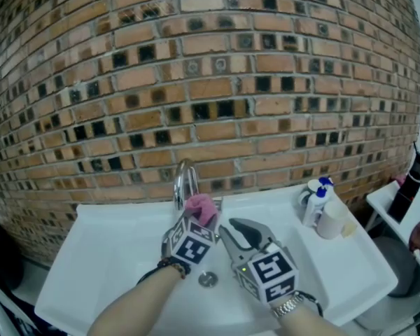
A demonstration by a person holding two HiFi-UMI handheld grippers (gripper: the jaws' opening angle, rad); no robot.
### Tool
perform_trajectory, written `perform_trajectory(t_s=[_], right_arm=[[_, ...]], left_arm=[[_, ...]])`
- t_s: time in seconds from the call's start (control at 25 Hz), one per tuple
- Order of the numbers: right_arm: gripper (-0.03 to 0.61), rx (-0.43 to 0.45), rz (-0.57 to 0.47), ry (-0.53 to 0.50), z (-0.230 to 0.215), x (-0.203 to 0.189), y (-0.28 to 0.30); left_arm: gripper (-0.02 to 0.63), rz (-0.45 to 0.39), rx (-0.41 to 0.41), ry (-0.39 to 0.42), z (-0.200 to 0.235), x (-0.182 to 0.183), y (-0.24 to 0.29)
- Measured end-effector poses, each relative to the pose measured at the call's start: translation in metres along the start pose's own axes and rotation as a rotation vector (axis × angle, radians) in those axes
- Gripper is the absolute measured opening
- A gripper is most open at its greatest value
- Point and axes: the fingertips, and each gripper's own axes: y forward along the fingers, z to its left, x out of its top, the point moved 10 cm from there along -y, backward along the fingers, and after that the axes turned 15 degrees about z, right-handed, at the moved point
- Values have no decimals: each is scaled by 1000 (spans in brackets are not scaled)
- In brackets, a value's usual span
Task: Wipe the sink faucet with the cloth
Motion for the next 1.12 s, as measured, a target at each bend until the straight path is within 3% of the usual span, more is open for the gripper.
perform_trajectory(t_s=[0.28,0.6,1.12], right_arm=[[104,-9,-8,9,-5,1,-2],[104,-62,-41,91,-25,0,-11],[104,-77,-24,103,-32,-5,-9]], left_arm=[[72,-19,-18,20,-5,5,0],[72,-59,-34,74,-10,9,-1],[72,-121,-33,156,-18,13,-13]])
